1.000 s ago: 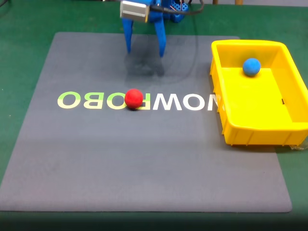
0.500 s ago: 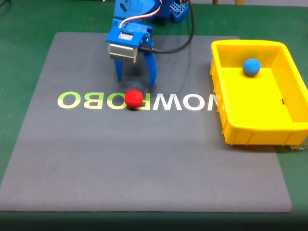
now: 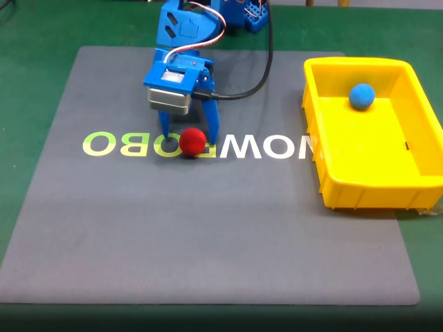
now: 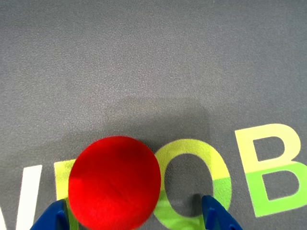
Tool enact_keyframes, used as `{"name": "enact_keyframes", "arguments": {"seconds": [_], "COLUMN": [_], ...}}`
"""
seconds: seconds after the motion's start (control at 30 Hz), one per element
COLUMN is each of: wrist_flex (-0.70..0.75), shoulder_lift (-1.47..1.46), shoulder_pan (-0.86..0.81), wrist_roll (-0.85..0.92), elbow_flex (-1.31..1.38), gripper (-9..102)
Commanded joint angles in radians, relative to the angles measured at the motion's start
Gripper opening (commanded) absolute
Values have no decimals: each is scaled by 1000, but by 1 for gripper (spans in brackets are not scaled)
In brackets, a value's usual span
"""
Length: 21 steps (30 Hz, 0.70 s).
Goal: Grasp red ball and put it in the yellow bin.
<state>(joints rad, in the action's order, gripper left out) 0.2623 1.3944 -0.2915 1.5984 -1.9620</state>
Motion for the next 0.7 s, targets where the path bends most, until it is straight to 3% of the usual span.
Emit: {"name": "enact_keyframes", "arguments": {"seconds": [0.0, 0.37, 0.47, 0.6, 0.67], "wrist_flex": [-38, -92, -92, -94, -95], "shoulder_lift": [3, -60, -77, -87, -89], "shoulder_pan": [9, 37, 41, 44, 44], "wrist_roll": [-14, -26, -26, -25, -28], "elbow_flex": [71, 87, 100, 106, 107], "gripper": [32, 30, 22, 1, 0]}}
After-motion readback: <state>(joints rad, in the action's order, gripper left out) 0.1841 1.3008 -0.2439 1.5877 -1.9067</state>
